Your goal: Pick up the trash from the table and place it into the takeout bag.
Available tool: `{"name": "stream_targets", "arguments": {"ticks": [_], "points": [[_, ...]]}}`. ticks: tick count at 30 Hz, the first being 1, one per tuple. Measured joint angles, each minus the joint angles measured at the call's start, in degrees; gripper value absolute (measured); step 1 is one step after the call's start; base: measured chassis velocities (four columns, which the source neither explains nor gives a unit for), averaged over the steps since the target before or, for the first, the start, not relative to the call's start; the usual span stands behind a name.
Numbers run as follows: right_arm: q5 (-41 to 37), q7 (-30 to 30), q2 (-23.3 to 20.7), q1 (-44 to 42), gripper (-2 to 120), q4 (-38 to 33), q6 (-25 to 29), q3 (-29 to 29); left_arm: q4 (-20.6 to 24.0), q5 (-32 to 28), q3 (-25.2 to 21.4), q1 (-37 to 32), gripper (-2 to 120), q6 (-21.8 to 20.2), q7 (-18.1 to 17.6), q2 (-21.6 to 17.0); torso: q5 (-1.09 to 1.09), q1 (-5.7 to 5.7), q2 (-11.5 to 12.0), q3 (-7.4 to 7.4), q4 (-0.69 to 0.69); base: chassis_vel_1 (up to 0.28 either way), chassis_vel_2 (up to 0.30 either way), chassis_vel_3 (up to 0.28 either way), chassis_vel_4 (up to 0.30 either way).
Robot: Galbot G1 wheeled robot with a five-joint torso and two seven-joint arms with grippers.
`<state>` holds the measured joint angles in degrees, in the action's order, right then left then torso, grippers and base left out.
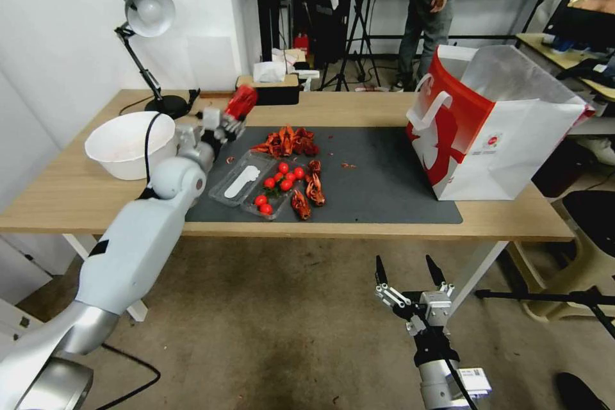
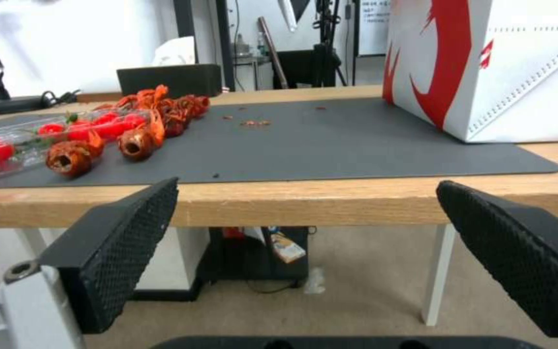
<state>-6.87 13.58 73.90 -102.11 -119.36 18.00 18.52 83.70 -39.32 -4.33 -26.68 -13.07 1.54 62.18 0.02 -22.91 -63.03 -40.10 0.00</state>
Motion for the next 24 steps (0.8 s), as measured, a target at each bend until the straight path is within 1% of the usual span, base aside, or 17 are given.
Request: {"name": "stream_targets", "arguments": {"ticks": [2, 3, 6, 7, 8, 10, 11, 12, 15, 16, 19, 20, 23, 24], "points": [[0.03, 0.01, 0.08, -0.21, 100, -0.17, 0.00, 0.15, 2.17, -1.04, 3.16, 2.94, 51, -0.05, 1.94, 0.17, 0.00, 0.00, 0.00, 0.00, 0.00, 0.000, 0.000, 0.000, 0.000], [0.03, 0.01, 0.08, -0.21, 100, -0.17, 0.00, 0.15, 2.17, -1.04, 3.16, 2.94, 51, -0.05, 1.94, 0.17, 0.00, 0.00, 0.00, 0.00, 0.00, 0.000, 0.000, 0.000, 0.000], [0.12, 0.03, 0.35, -0.50, 100, -0.35, 0.05, 0.45, 4.04, -3.25, 7.82, 7.75, 51, -1.93, 2.43, 1.43, 0.00, 0.00, 0.00, 0.00, 0.00, 0.000, 0.000, 0.000, 0.000], [0.12, 0.03, 0.35, -0.50, 100, -0.35, 0.05, 0.45, 4.04, -3.25, 7.82, 7.75, 51, -1.93, 2.43, 1.43, 0.00, 0.00, 0.00, 0.00, 0.00, 0.000, 0.000, 0.000, 0.000], [0.16, 0.04, 0.43, -0.56, 100, -0.38, 0.10, 0.49, 4.19, -3.65, 8.93, 8.88, 51, -2.19, 2.50, 1.89, 0.00, 0.00, 0.00, 0.00, 0.01, 0.000, 0.000, 0.000, 0.000], [0.43, 0.06, 0.82, -0.77, 100, -0.42, 0.25, 0.60, 4.45, -3.89, 12.45, 12.91, 51, -3.59, 2.50, 3.84, 0.00, 0.00, 0.00, -0.01, 0.00, 0.000, 0.000, 0.000, 0.000], [0.54, 0.07, 1.03, -0.83, 100, -0.42, 0.33, 0.63, 4.47, -3.87, 13.96, 14.61, 51, -4.36, 2.42, 4.88, 0.00, 0.00, 0.00, -0.01, -0.01, 0.000, 0.000, 0.000, 0.000], [0.54, 0.07, 1.03, -0.83, 100, -0.42, 0.33, 0.63, 4.47, -3.87, 13.96, 14.61, 51, -4.36, 2.42, 4.88, 0.00, 0.00, 0.00, -0.01, -0.01, 0.000, 0.000, 0.000, 0.000], [0.75, 0.08, 1.58, -0.95, 100, -0.41, 0.58, 0.69, 4.06, -3.68, 17.88, 18.61, 51, -5.60, 2.23, 7.93, 0.00, 0.00, 0.00, 0.00, 0.00, 0.000, 0.000, 0.000, 0.000], [0.75, 0.08, 1.58, -0.95, 100, -0.41, 0.58, 0.69, 4.06, -3.68, 17.88, 18.61, 51, -5.60, 2.23, 7.93, 0.00, 0.00, 0.00, 0.00, 0.00, 0.000, 0.000, 0.000, 0.000], [0.85, 0.07, 2.14, -0.96, 100, -0.17, 0.69, 0.73, 3.33, -3.68, 22.04, 22.08, 51, -5.83, 2.14, 10.85, 0.00, 0.00, 0.00, 0.00, 0.00, 0.000, 0.000, 0.000, 0.000], [0.85, 0.07, 2.14, -0.96, 100, -0.17, 0.69, 0.73, 3.33, -3.68, 22.04, 22.08, 51, -5.83, 2.14, 10.85, 0.00, 0.00, 0.00, 0.00, 0.00, 0.000, 0.000, 0.000, 0.000], [1.07, 0.07, 2.71, -0.75, 100, 0.23, 0.70, 0.65, 1.23, -3.47, 26.93, 25.99, 51, -5.83, 2.27, 14.25, 0.00, 0.00, 0.00, 0.00, 0.01, 0.000, 0.000, 0.000, 0.000], [1.07, 0.07, 2.71, -0.75, 100, 0.23, 0.70, 0.65, 1.23, -3.47, 26.93, 25.99, 51, -5.83, 2.27, 14.25, 0.00, 0.00, 0.00, 0.00, 0.01, 0.000, 0.000, 0.000, 0.000]]}}
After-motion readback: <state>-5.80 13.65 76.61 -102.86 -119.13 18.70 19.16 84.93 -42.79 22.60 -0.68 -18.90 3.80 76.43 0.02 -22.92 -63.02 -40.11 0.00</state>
